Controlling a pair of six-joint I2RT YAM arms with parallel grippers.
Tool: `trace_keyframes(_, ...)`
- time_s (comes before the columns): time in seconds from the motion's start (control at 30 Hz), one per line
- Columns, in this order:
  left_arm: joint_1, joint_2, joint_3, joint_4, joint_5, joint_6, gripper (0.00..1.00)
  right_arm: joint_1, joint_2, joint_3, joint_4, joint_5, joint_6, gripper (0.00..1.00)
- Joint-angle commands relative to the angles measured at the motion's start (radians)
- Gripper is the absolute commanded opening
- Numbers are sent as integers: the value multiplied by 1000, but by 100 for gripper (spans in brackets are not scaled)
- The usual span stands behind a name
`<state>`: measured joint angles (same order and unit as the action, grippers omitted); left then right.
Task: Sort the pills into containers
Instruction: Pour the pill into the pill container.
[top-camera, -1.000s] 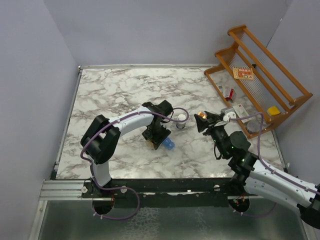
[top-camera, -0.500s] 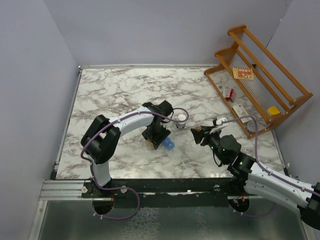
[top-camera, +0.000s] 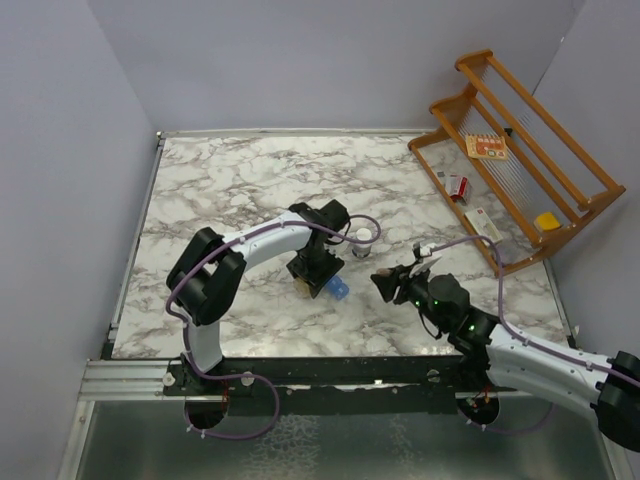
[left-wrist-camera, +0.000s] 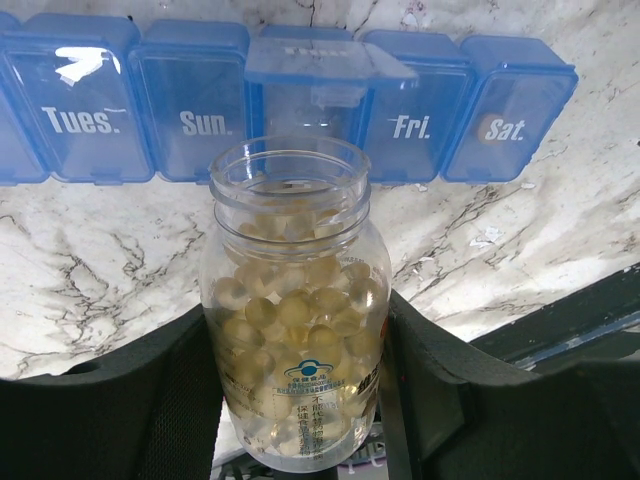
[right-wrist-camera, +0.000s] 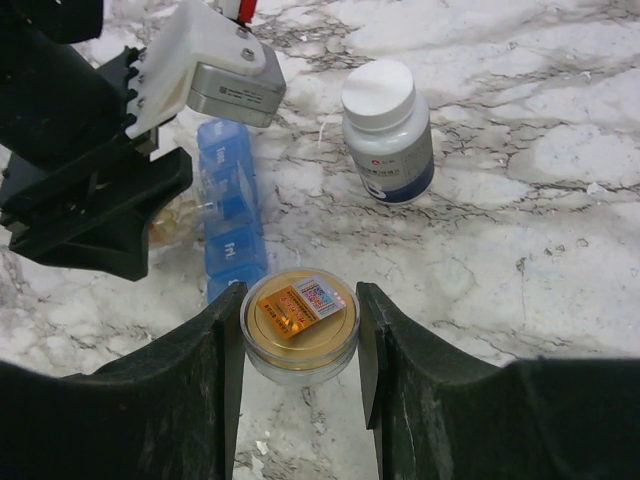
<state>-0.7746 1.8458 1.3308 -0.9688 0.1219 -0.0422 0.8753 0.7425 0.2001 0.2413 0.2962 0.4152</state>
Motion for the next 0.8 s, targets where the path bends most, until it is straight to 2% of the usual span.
trace_keyframes(0.0, -8, 15, 28, -22, -10, 1, 0, -3, 36, -20, 113, -69, 27, 1)
trace_keyframes(0.47, -9, 37, 70, -64, -8, 6, 0, -2, 174, -41, 270, -182, 2, 1)
trace_keyframes(0.77, -11, 41, 76, -71, -5, 5, 0, -2, 329, -47, 393, -252, 15, 1)
